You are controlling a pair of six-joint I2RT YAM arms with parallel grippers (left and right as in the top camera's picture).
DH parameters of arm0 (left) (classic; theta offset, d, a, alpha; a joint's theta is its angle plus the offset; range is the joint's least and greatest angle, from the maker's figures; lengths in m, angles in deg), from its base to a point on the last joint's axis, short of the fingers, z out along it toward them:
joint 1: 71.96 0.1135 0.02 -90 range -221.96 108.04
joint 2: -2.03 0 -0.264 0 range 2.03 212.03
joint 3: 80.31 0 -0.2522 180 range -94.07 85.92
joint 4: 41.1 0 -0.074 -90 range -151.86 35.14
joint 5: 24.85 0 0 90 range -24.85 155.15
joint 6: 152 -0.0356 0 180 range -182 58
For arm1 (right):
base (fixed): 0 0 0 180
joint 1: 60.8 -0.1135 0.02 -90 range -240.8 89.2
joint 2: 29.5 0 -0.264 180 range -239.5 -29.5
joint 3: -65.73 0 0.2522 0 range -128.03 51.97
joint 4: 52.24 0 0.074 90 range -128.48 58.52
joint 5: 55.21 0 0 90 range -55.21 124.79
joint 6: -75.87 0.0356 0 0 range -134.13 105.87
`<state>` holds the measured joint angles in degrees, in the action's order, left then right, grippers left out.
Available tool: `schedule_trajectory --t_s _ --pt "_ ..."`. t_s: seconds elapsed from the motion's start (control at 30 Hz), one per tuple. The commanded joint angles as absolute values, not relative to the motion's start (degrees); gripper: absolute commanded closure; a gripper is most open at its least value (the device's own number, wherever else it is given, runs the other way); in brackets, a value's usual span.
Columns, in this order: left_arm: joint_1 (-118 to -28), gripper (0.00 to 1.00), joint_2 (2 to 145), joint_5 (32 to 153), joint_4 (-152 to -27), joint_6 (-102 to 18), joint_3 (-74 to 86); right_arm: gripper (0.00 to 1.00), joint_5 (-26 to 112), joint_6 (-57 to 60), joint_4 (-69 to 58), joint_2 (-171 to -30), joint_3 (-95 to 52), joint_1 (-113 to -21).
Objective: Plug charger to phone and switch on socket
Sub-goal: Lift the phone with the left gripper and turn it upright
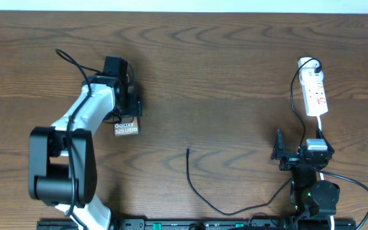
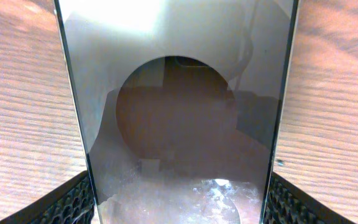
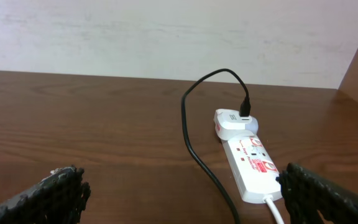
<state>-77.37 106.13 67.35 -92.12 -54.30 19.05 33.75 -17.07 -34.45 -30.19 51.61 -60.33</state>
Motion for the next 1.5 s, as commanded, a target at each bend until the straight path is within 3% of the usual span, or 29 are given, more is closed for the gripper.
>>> schedule_trajectory --t_s 0.0,0.17,0.37,0.53,0.83,1.13,1.47 --pt "-77.5 0.69 101.9 68.1 -92.3 -54.2 18.6 0.01 33.8 -16.4 -34.2 -29.9 51.6 -60.1" --pt "-77.5 0.69 99.5 78.5 -92.3 -54.2 18.6 0.01 33.8 -16.4 -34.2 -29.9 51.6 -60.1" --pt "-77.5 0.81 98.8 99.0 -92.2 -54.1 18.6 0.01 33.8 -16.4 -34.2 -29.9 51.6 -60.1" --pt "-77.5 0.92 98.8 108.0 -92.2 -53.7 18.6 0.01 33.8 -16.4 -34.2 -29.9 51.6 -60.1" --pt "-77.5 0.92 98.8 125.4 -91.5 -52.5 18.6 0.01 33.8 -16.4 -34.2 -29.9 51.6 -60.1" --pt "-77.4 0.92 98.8 129.3 -89.2 -18.0 18.6 0.01 33.8 -16.4 -34.2 -29.9 51.6 -60.1" --pt "-77.4 0.92 98.8 134.2 -86.1 -4.2 18.6 0.01 33.8 -16.4 -34.2 -29.9 51.6 -60.1"
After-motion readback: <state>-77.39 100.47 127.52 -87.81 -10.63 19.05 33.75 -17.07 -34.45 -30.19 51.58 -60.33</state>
